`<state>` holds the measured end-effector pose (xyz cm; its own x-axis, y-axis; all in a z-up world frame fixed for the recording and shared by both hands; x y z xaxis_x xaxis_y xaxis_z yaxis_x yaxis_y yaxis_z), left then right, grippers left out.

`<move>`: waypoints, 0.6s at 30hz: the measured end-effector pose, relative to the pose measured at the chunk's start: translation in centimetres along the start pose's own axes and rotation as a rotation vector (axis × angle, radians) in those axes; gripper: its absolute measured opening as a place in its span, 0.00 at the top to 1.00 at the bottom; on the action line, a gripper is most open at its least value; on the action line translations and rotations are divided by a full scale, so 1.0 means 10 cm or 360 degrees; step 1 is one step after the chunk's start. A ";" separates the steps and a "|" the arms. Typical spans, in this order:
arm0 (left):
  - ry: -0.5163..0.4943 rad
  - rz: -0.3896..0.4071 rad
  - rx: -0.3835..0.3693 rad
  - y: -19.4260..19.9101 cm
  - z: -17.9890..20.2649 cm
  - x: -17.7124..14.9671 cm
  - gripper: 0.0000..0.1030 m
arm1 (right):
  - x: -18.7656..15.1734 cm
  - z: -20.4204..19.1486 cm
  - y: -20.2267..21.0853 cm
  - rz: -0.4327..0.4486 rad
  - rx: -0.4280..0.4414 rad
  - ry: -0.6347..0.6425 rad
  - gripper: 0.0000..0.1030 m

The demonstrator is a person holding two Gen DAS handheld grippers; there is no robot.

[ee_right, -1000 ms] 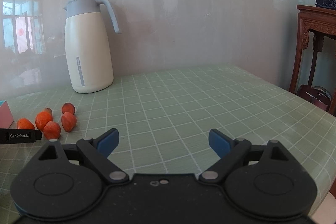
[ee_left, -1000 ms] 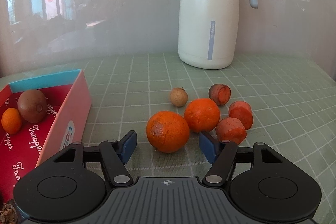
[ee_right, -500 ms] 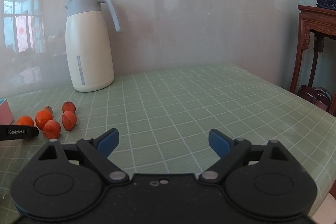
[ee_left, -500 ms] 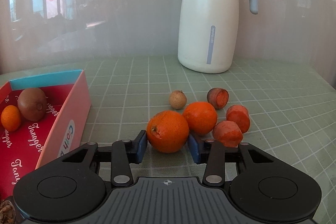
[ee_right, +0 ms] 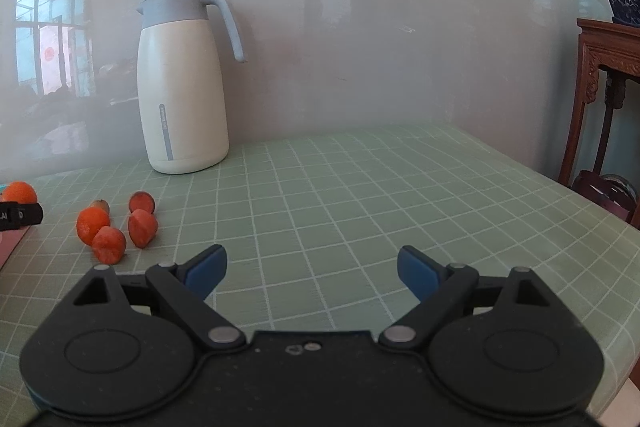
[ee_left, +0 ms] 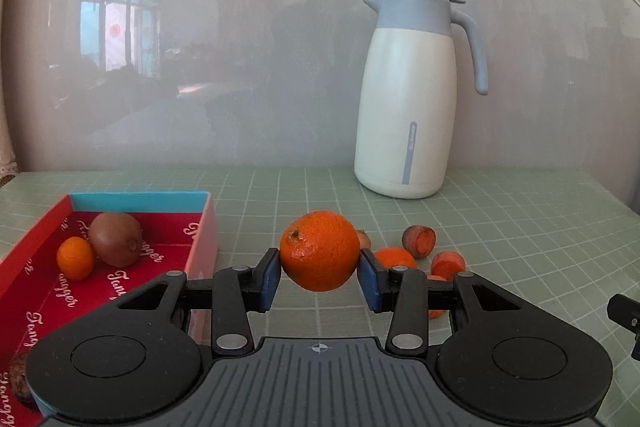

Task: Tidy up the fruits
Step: 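Carry the tangerine with the left tool into the red box and open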

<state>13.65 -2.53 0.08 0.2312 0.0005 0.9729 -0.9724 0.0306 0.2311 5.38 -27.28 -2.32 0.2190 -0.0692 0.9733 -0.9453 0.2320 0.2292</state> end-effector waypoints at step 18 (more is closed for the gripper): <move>0.0107 -0.0067 0.0415 0.31 -1.05 -0.04 0.59 | 0.00 -0.43 0.03 0.0023 0.0146 0.0080 0.10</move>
Point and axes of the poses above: each gripper's, at about its wrist camera, not at the fingertips, and y roughly against the way its jaws point, z to its right, x to its top, the point moved 3 cm from there along -y, roughly the way its jaws point, and after that the axes turned 12 degrees about z, right-handed, at the moved point
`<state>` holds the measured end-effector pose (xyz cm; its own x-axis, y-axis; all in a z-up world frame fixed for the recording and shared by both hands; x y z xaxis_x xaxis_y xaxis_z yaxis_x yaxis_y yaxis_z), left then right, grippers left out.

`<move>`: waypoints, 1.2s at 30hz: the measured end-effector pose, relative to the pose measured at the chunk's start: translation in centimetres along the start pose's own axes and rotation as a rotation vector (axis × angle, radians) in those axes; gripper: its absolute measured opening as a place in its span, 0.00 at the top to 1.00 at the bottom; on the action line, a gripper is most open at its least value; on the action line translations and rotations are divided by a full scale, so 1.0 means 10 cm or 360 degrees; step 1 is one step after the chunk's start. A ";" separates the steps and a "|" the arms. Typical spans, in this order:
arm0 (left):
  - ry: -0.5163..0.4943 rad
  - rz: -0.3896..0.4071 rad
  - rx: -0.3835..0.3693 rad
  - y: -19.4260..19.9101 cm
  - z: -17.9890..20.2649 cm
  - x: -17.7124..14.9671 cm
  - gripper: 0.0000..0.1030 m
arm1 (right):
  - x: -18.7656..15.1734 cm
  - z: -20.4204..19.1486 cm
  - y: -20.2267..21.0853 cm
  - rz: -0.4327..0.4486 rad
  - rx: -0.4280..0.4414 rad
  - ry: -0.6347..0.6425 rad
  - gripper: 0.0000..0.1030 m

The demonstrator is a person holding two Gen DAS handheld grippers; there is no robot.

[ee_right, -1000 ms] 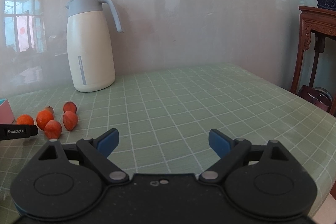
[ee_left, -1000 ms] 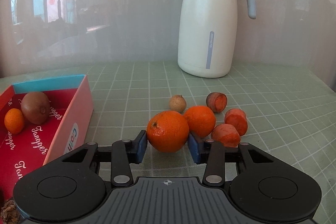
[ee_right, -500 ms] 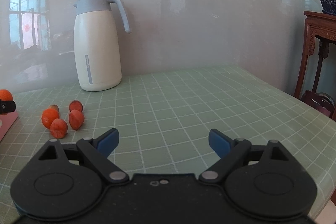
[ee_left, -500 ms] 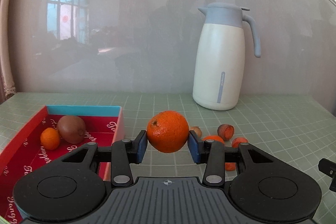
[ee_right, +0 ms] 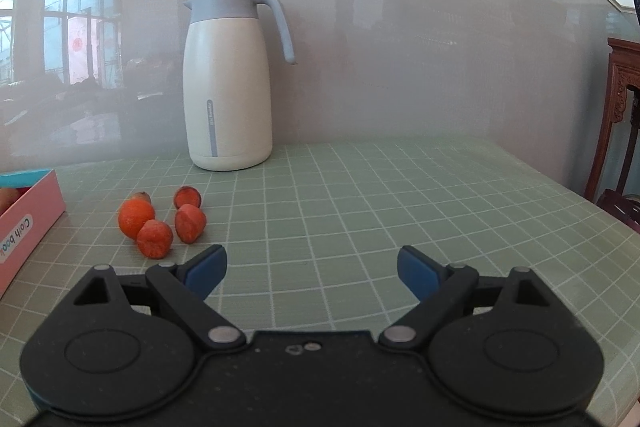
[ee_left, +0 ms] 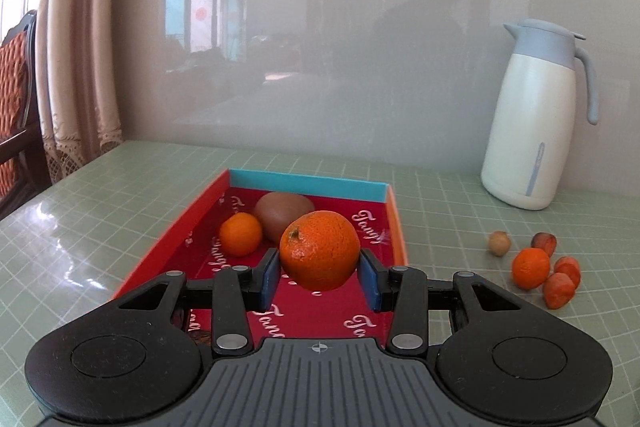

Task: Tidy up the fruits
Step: 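Carry the tangerine with the left tool into the red box and open, then reach the right tool to a small reddish-orange fruit and close on it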

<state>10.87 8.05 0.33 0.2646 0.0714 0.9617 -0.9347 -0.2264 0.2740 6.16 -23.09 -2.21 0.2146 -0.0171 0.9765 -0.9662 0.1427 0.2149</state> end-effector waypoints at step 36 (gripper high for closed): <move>0.0120 0.0030 0.0331 0.60 -1.23 -0.09 0.22 | 0.02 -1.22 0.00 0.0029 0.0434 0.0095 0.11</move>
Point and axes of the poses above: each gripper's, at about its wrist camera, not at the fingertips, and y roughly against the way its jaws point, z to its right, x to its top, the point moved 3 cm from there along -y, roughly the way its jaws point, and after that the axes turned 12 degrees about z, right-handed, at the moved point
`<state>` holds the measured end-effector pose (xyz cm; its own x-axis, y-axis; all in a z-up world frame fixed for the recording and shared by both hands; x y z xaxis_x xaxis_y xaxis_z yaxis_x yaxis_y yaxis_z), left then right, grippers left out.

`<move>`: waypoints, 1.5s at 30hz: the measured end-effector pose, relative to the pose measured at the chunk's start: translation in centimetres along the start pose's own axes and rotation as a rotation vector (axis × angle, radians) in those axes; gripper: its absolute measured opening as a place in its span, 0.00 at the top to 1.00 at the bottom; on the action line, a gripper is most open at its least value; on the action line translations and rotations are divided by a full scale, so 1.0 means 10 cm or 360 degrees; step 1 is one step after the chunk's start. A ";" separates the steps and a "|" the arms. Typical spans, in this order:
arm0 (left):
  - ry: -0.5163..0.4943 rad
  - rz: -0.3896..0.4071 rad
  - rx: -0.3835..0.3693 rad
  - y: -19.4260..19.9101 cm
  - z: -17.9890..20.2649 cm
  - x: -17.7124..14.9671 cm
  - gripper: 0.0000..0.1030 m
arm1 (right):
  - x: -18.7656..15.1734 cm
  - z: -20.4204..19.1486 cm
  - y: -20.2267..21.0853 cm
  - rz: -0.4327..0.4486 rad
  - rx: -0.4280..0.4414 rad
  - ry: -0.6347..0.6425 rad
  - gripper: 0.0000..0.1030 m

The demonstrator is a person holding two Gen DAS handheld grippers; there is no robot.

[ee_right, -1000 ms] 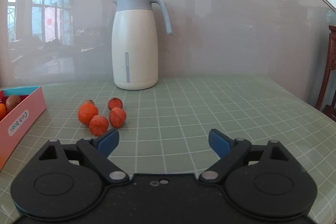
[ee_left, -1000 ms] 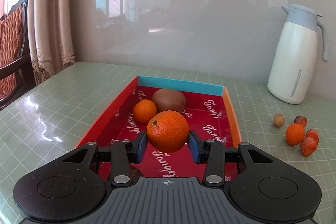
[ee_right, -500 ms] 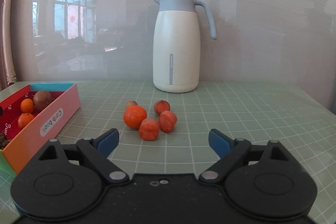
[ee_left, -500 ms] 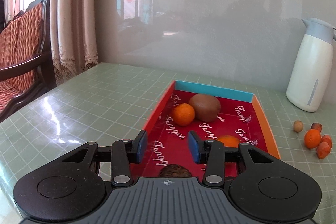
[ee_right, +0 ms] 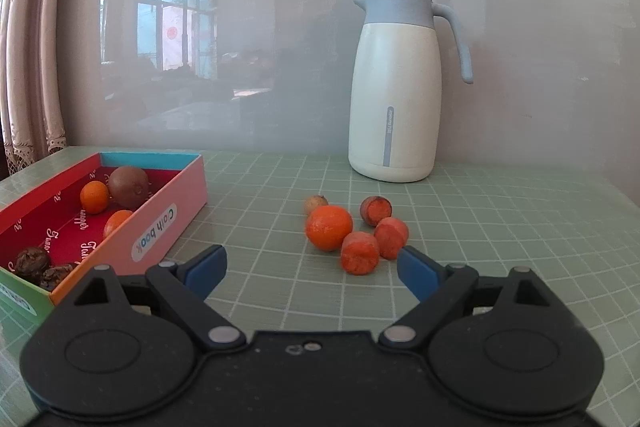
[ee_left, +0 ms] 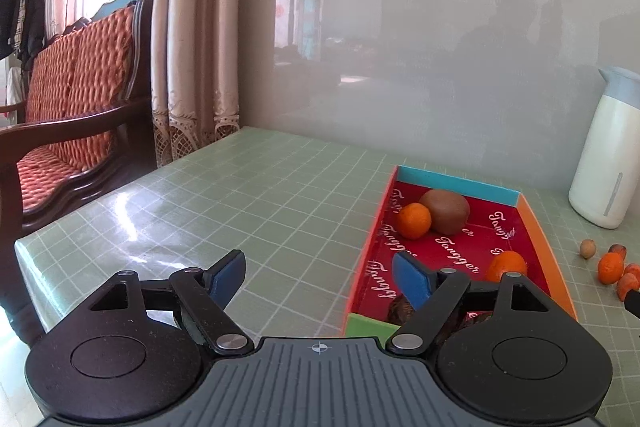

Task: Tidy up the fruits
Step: 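Reach the right tool to a small reddish-orange fruit and close on it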

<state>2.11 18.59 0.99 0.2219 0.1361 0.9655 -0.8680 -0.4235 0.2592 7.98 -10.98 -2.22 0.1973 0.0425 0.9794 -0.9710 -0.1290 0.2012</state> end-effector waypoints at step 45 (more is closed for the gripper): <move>0.0080 0.0023 0.0096 0.23 -0.64 -0.16 0.08 | -0.07 0.25 -0.63 -0.0250 -0.0134 0.0015 0.46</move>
Point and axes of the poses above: each gripper's, at about its wrist camera, not at the fingertips, and y roughly against the way its jaws point, z to its right, x to its top, the point moved 3 cm from there along -y, roughly the way its jaws point, and after that the axes turned 12 degrees about z, right-handed, at the moved point
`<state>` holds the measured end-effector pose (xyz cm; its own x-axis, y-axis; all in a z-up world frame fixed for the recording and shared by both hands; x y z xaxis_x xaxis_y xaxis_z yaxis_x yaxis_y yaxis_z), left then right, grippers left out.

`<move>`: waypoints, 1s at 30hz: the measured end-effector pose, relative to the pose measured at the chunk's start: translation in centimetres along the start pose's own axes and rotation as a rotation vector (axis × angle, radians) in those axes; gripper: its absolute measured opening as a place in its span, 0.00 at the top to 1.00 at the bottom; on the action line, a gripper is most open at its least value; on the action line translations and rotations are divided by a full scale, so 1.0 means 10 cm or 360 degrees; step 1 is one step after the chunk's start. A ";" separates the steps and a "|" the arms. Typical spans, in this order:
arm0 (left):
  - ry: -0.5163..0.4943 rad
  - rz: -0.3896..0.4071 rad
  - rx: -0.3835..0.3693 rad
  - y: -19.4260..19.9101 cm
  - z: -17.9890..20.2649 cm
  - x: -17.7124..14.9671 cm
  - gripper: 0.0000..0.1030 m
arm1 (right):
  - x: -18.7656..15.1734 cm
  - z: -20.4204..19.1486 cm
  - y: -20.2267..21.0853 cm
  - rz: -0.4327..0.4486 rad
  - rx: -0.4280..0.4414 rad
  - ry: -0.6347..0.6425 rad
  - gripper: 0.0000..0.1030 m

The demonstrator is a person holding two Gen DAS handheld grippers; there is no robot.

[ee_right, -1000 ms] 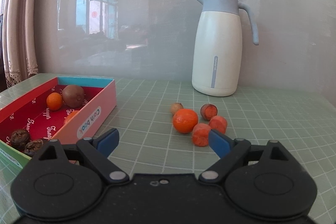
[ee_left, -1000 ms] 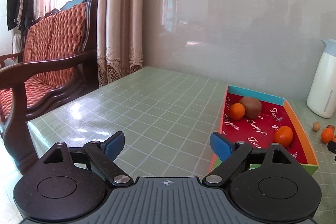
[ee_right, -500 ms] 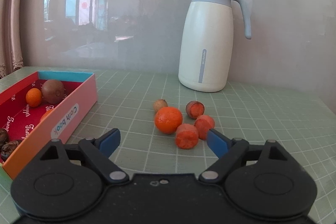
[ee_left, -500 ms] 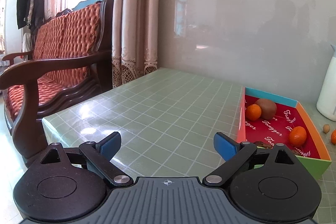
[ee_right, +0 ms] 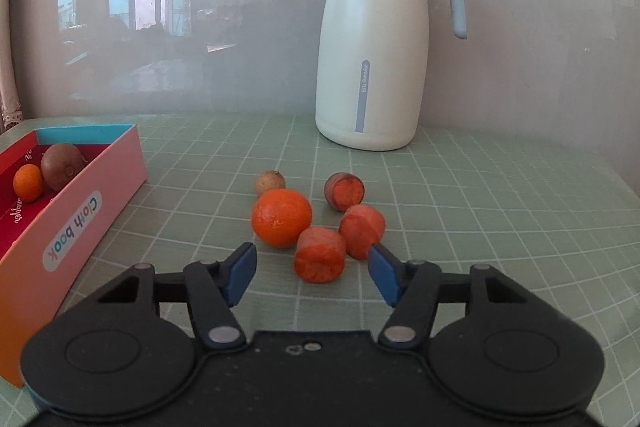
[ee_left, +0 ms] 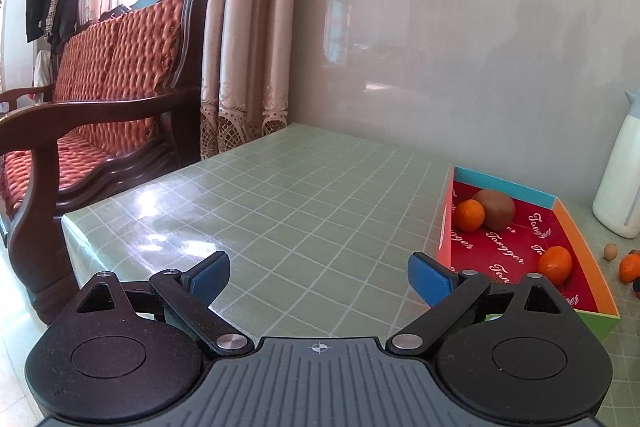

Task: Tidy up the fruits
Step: 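Reach the right tool to a small reddish-orange fruit and close on it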

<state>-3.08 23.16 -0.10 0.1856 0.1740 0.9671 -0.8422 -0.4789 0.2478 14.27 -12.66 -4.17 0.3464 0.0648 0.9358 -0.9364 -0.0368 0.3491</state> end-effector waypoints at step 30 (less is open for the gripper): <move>0.0055 -0.0045 0.0055 -0.06 -0.11 -0.02 0.04 | 0.00 0.06 0.01 -0.0037 0.0179 -0.0142 0.72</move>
<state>-3.14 24.38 -0.53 0.1907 0.2171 0.9573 -0.8188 -0.5028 0.2771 14.22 -13.25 -4.14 0.3763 -0.0218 0.9262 -0.9175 -0.1481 0.3693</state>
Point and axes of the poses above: each gripper's, at about its wrist camera, not at the fingertips, and y roughly against the way its jaws point, z to its right, x to its top, the point moved 3 cm from there along -y, roughly the way its jaws point, and after that the axes turned 12 degrees about z, right-handed, at the moved point
